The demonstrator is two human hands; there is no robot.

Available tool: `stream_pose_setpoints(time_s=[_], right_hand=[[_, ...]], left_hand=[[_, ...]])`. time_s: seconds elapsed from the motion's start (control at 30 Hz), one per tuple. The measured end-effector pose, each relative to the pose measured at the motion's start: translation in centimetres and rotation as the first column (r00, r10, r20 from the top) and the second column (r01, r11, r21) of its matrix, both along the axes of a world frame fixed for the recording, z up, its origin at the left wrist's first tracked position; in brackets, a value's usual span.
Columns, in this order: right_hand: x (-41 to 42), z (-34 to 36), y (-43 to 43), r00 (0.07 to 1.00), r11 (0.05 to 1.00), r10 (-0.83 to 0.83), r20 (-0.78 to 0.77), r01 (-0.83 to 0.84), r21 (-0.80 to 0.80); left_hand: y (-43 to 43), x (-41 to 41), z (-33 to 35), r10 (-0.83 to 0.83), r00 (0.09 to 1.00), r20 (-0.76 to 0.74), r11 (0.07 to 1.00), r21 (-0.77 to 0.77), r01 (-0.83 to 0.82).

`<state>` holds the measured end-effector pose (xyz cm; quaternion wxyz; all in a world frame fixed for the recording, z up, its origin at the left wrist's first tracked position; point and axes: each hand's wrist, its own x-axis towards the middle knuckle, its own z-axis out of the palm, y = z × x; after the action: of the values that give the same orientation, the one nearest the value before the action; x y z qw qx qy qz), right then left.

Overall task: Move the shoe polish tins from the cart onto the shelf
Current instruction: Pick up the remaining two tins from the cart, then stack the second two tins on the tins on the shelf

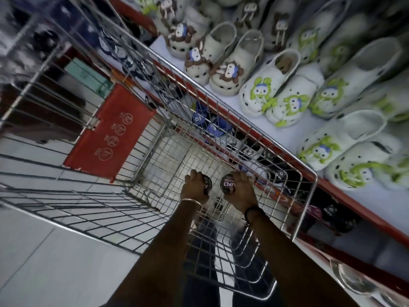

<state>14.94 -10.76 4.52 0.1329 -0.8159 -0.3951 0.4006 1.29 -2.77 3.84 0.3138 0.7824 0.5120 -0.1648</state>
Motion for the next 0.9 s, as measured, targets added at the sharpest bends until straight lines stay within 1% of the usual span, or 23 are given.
stream_pose_setpoints(time_s=[0.13, 0.27, 0.37, 0.43, 0.57, 0.67, 0.8, 0.9], right_hand=[[0.7, 4.4, 0.5, 1.000, 1.000, -0.002, 0.015, 0.001, 0.021], [2.6, 8.6, 1.0, 0.999, 0.998, 0.038, 0.020, -0.039, 0.049], [4.4, 12.6, 0.9, 0.999, 0.991, 0.037, 0.033, -0.041, 0.130], [5.6, 15.4, 0.8, 0.999, 0.984, 0.041, 0.035, -0.047, 0.170], [8.4, 21.8, -0.3, 0.995, 0.971, 0.073, 0.067, -0.086, 0.221], [10.3, 27.0, -1.3, 0.994, 0.953, 0.066, 0.089, -0.090, 0.289], [12.5, 34.4, -3.2, 0.992, 0.939, 0.084, 0.097, -0.111, 0.326], [14.3, 38.9, -5.0, 0.993, 0.924, 0.067, 0.102, -0.100, 0.369]], left_hand=[[0.9, 0.5, 4.7, 0.009, 1.000, 0.027, 0.999, 0.045, -0.011], [2.1, 1.5, 9.5, -0.015, 0.999, 0.050, 0.998, 0.066, 0.012], [2.9, 2.4, 12.4, -0.008, 0.995, 0.097, 0.996, 0.091, -0.001], [3.5, 3.2, 14.0, -0.005, 0.985, 0.171, 0.993, 0.120, -0.016], [3.0, 5.7, 20.9, 0.016, 0.940, 0.340, 0.981, 0.176, -0.080], [2.8, 7.9, 25.0, -0.020, 0.909, 0.416, 0.978, 0.195, -0.068], [2.1, 11.2, 30.8, -0.083, 0.874, 0.479, 0.971, 0.238, -0.038], [1.1, 13.6, 35.0, -0.144, 0.839, 0.525, 0.960, 0.280, -0.011]])
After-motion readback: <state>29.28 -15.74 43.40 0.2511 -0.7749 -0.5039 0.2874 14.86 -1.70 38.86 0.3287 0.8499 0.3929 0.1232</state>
